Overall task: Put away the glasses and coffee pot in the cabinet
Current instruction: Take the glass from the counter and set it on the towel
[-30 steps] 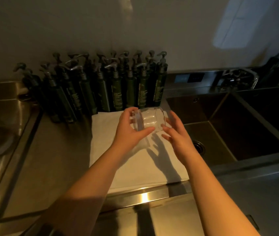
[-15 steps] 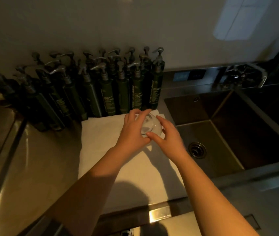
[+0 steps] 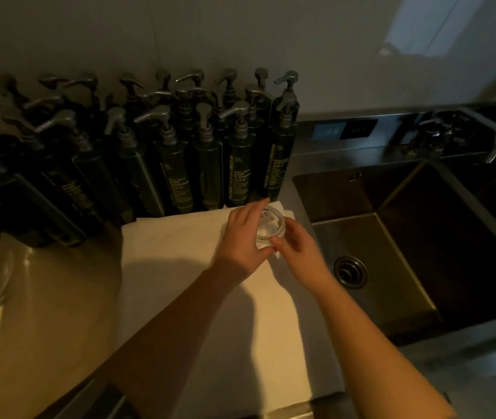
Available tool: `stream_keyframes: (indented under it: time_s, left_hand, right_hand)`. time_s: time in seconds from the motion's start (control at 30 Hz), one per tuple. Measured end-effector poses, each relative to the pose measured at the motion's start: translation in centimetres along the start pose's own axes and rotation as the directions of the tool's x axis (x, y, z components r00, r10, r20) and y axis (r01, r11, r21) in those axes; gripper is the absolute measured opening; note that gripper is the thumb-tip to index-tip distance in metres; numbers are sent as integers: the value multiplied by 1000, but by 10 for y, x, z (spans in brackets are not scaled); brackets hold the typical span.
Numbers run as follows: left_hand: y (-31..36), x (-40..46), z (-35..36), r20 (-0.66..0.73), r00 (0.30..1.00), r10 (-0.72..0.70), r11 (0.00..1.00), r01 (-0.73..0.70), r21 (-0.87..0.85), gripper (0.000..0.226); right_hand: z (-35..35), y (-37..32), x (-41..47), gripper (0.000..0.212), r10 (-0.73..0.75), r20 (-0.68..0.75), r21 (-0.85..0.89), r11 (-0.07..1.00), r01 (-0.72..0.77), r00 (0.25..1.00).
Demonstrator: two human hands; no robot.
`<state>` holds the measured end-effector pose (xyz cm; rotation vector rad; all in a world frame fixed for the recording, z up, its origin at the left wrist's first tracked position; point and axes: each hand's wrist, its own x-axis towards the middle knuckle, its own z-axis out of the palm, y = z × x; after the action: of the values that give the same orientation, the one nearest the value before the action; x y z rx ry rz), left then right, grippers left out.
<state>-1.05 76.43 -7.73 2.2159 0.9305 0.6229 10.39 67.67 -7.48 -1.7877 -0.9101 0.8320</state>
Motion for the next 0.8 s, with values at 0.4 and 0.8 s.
stream_keyframes:
  time_s: [0.4, 0.8]
  left_hand:
    - [-11, -9, 20, -92, 996, 13, 1000, -15, -18, 91]
    - [-11, -9, 19, 51, 982, -180, 981, 183, -71, 82]
  right_hand:
    - [-2, 4, -7, 45, 4, -9, 127, 992, -3, 1000]
    - [3, 4, -5, 58, -38, -155, -151, 988, 15, 987]
